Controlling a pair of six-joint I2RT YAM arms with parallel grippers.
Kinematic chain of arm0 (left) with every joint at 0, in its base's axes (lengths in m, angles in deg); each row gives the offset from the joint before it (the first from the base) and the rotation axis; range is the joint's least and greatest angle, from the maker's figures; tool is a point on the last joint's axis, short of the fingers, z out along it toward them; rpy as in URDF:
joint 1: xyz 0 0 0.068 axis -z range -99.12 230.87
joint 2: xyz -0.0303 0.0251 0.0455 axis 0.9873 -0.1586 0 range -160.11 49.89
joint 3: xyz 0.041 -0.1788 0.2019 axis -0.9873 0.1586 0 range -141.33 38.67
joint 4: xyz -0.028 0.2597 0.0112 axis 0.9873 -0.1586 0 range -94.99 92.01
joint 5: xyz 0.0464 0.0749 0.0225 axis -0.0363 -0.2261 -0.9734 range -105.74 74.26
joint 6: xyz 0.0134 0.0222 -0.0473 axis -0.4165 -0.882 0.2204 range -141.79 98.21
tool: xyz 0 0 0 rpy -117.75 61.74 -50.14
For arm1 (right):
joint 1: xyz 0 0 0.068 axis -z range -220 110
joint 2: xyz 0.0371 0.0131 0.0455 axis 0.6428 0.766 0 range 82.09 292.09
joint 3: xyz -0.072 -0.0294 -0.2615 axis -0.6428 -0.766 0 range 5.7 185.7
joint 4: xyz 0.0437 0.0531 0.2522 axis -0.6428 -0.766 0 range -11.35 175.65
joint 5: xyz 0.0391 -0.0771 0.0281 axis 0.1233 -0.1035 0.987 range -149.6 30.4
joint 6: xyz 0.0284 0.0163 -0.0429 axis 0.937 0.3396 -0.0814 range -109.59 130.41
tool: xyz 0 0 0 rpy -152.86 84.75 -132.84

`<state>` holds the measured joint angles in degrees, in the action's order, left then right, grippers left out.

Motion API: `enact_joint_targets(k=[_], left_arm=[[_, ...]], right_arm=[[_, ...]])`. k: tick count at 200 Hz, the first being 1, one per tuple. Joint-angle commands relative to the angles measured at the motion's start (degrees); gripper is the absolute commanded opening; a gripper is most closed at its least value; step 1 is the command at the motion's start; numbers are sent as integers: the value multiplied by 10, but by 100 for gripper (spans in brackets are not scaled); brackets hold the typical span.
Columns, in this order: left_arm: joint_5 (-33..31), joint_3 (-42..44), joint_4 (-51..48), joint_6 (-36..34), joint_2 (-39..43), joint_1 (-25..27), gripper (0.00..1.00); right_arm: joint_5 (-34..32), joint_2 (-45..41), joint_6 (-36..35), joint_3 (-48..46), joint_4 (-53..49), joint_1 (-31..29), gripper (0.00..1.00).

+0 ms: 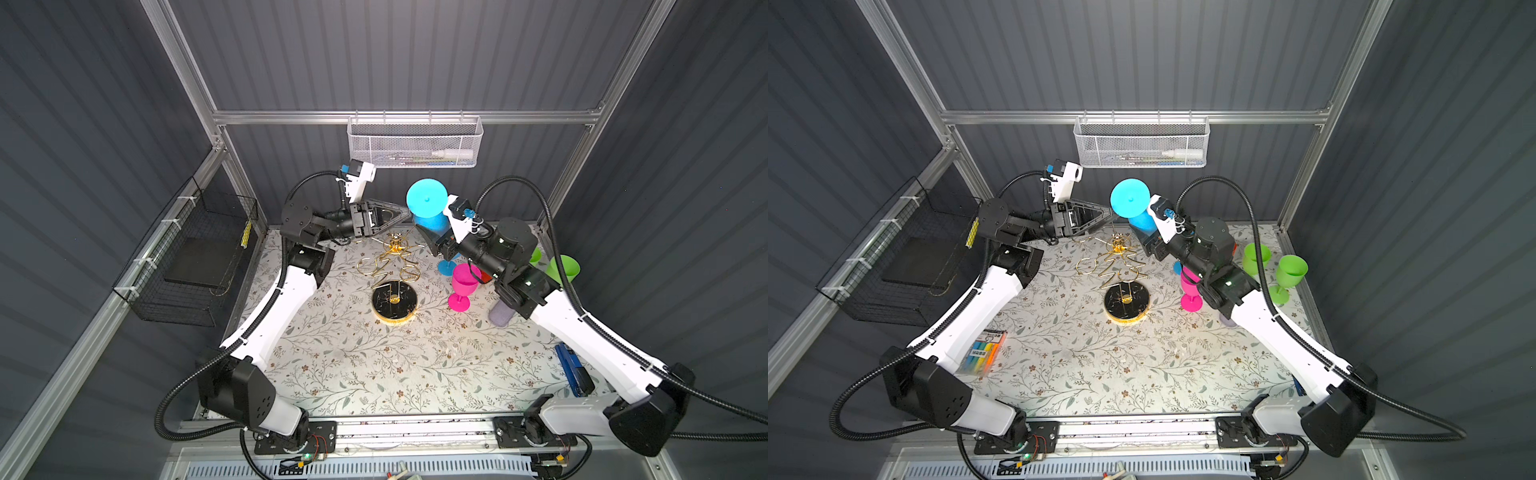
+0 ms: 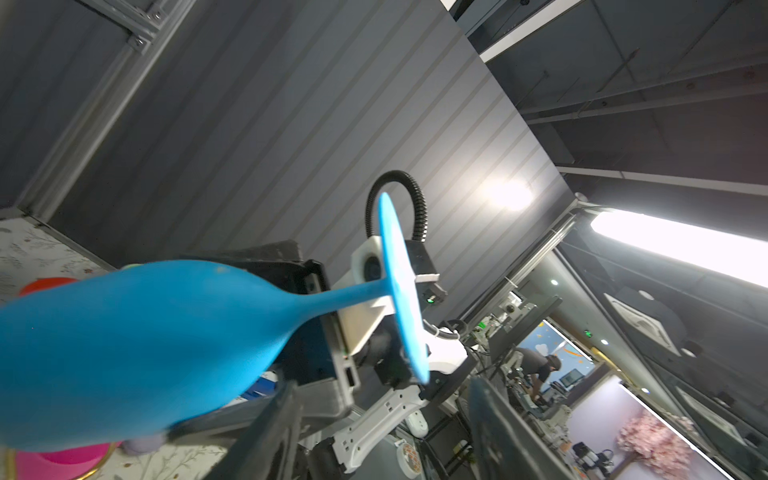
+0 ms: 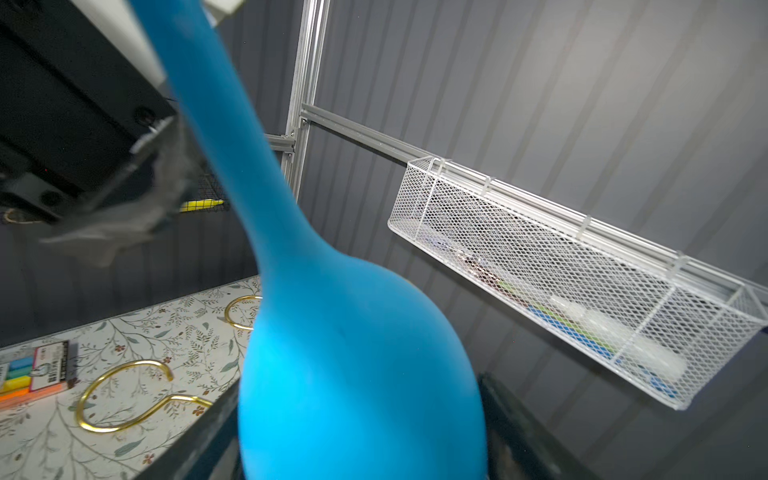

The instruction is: Take the wine glass off the wine glass rack

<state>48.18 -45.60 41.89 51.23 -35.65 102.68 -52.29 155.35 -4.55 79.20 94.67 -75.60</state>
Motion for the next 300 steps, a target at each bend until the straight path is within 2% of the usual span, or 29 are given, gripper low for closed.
enact_joint_targets(k=[1,26,41,66,103,125,181,219,253,300], left_arm=[[-23,1,-74,-128,34,-7,69],[-113,26,-209,-342,82,-6,71],[-157,73,-214,-437,109,-4,72],[-169,126,-160,-545,120,7,71],[-208,107,-232,-716,111,49,70],[-181,122,-236,-820,119,64,67],[-191,165,-210,-941,137,82,60],[-209,176,-180,-958,135,86,57],[-194,171,-179,-960,129,93,56],[-184,170,-214,-988,126,102,53]], right_arm=[[-13,-51,55,-6,-71,-4,60],[-12,-101,95,0,-176,-6,57],[-15,-124,121,12,-253,-6,56],[-11,-149,166,25,-371,-6,54],[13,-154,212,44,-489,-7,52],[37,-154,234,43,-522,-7,51],[83,-136,268,35,-521,-14,49],[94,-109,275,45,-522,-27,48],[98,-95,279,52,-516,-42,47],[104,-60,283,57,-504,-61,47]])
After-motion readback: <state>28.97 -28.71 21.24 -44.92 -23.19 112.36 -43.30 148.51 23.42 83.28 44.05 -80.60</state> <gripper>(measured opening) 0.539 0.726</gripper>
